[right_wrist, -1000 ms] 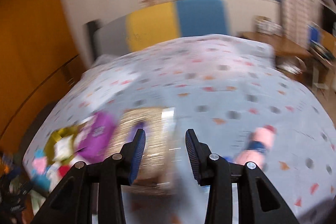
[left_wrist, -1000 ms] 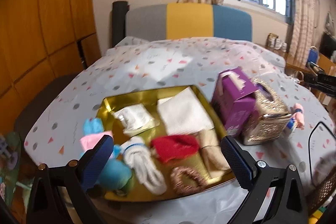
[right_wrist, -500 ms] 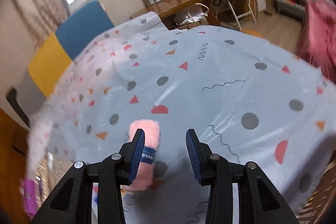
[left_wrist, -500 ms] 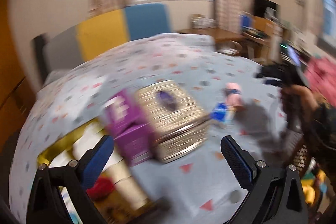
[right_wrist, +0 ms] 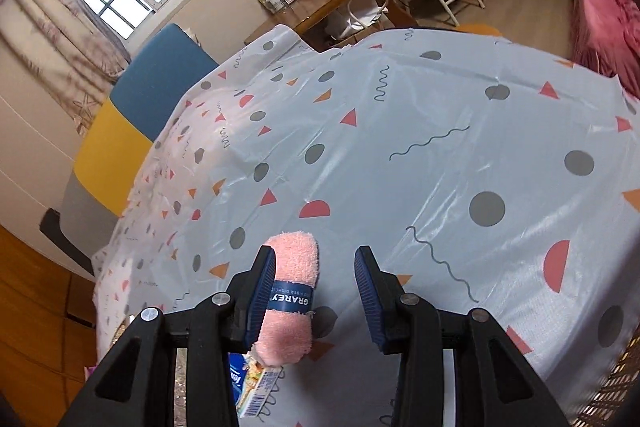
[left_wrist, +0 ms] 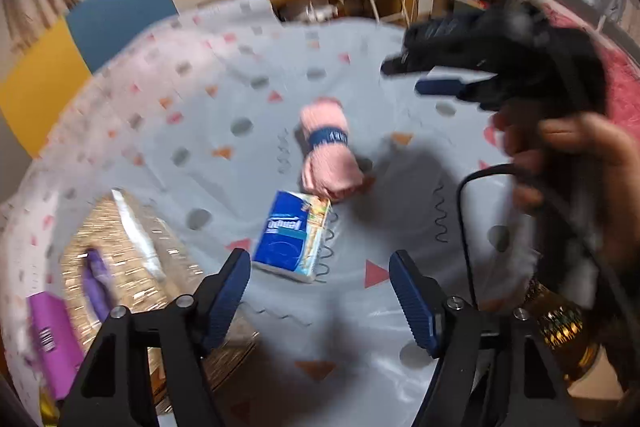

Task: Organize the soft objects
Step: 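Lift the right tool with the pink towel and tissue pack away from the tray, then grasp the blue Tempo tissue pack with the left tool while the right tool holds the pink towel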

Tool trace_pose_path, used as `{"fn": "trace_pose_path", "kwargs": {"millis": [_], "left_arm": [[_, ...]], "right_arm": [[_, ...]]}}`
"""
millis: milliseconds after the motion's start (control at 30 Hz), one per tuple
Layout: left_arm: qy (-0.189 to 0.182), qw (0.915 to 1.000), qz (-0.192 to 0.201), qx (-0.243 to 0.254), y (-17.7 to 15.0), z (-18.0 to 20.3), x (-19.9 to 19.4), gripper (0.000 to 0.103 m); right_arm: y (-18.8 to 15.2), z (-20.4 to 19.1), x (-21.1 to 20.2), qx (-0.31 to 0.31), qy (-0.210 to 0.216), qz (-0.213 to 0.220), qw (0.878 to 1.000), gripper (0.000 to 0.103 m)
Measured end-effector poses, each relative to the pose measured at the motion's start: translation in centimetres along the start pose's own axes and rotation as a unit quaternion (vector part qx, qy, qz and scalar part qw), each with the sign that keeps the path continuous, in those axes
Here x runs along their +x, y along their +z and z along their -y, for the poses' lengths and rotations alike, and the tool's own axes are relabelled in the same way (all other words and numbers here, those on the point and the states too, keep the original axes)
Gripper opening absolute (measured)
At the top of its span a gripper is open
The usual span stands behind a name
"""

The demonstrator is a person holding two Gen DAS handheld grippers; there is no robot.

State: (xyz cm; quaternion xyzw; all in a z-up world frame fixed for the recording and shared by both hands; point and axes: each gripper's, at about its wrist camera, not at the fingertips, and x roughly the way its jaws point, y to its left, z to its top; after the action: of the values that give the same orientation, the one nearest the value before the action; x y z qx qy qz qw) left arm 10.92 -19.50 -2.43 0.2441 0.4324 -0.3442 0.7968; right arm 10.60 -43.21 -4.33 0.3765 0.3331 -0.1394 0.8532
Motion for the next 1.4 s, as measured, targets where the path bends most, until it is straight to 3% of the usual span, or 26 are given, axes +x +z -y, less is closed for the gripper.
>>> {"fn": "trace_pose_path", "kwargs": {"millis": [267, 467, 533, 567, 867, 1033, 1200, 1400], "left_arm": [[0.026, 0.9969, -0.073, -0.017, 2.0, -0.5, 6.5, 0.073], [0.036, 0.9939, -0.098, -0.037, 2.4, -1.3, 9.6, 0.073], [0.03, 0.9926, -0.109, -0.044, 2.3, -1.3, 10.6, 0.067], [0.029, 0.9927, -0.11, -0.041, 2.1, -1.1, 10.9, 0.059], [0.022, 0.9969, -0.06, -0.045, -1.1, 1.4, 8.5, 0.058], [-0.013, 0.9923, -0.059, -0.108, -2.3, 0.3, 8.2, 0.058], [-0.007, 0.9932, -0.048, -0.106, -3.0, 0.8, 7.5, 0.058], [-0.007, 0.9931, -0.042, -0.109, -3.2, 1.0, 7.3, 0.058]], "right_arm": [[-0.1, 0.3, 0.5, 0.012, 0.022, -0.02, 0.999, 0.042], [-0.2, 0.2, 0.7, 0.014, 0.032, -0.031, 0.999, 0.042], [-0.2, 0.3, 0.8, 0.014, 0.033, -0.032, 0.999, 0.042], [-0.2, 0.3, 0.8, 0.014, 0.035, -0.033, 0.999, 0.042], [-0.5, -0.2, 1.5, 0.002, 0.032, -0.049, 0.998, 0.042], [-1.4, -1.8, 3.3, -0.037, 0.026, -0.098, 0.994, 0.042], [-1.9, -4.3, 5.5, -0.099, 0.005, -0.14, 0.985, 0.042], [-1.6, -5.0, 10.0, -0.114, -0.031, -0.194, 0.974, 0.044]]}}
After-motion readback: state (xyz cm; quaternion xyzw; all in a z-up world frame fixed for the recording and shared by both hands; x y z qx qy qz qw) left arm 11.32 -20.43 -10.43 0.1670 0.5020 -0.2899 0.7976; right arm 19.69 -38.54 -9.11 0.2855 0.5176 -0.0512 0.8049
